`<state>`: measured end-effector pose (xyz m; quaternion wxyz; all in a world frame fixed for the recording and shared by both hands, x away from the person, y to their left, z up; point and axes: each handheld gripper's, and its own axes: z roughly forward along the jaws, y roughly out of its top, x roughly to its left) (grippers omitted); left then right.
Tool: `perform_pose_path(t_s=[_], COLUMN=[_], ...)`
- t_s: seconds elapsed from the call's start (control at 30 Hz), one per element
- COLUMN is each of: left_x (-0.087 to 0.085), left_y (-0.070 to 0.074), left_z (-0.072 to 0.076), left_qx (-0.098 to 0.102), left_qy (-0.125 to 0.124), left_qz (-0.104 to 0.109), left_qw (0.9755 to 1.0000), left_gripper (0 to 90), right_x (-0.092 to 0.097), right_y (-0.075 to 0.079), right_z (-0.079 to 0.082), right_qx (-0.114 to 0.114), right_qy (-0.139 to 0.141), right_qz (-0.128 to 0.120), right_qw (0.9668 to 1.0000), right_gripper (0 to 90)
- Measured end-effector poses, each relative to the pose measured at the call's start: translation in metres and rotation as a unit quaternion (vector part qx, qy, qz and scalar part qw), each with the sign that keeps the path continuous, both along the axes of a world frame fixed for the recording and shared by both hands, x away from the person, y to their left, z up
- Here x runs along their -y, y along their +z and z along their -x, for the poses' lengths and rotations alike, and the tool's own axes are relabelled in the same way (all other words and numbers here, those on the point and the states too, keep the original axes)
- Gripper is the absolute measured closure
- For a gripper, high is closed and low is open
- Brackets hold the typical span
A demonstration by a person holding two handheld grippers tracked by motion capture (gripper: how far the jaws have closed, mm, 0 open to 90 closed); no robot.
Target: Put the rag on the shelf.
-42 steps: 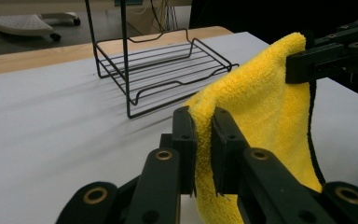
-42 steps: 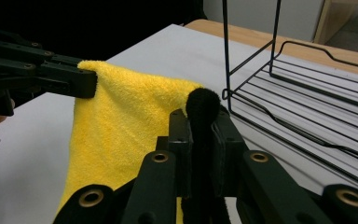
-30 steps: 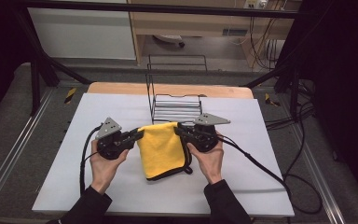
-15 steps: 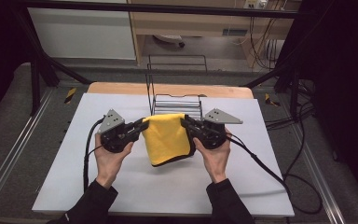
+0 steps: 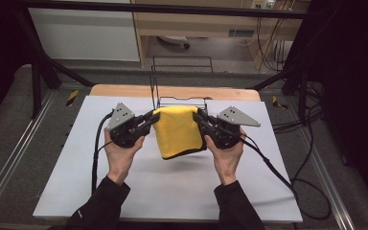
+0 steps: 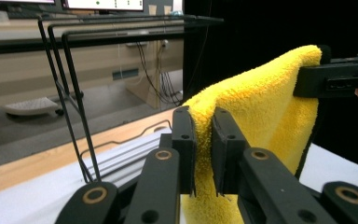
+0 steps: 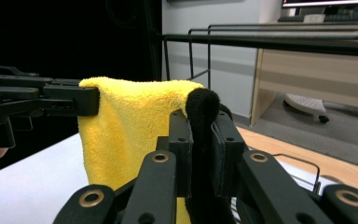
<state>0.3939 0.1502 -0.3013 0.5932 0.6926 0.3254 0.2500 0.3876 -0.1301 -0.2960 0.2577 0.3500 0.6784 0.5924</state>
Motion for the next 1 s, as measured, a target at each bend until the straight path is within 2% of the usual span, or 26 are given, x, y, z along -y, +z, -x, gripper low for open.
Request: perform_pose_path(t_s=[0.27, 0.63, 1.0], left_x=[0.004, 0.008, 0.008], left_y=[0.014, 0.035, 0.055], left_z=[-0.006, -0.014, -0.017], left_qx=[0.024, 0.056, 0.084], left_qy=[-0.001, 0.008, 0.012], left_qz=[0.017, 0.023, 0.044], left_qw=[0.9996, 0.9981, 0.9954], left_gripper=[81.1, 81.1, 81.2], right_x=[0.003, 0.002, -0.001], right_y=[0.013, 0.031, 0.05], right_z=[0.0, -0.002, -0.005], right_qx=[0.025, 0.059, 0.088], right_qy=[-0.014, -0.032, -0.041], right_qz=[-0.013, -0.025, -0.036], right_qw=[0.9995, 0.9975, 0.9946], right_gripper=[81.1, 81.1, 81.1])
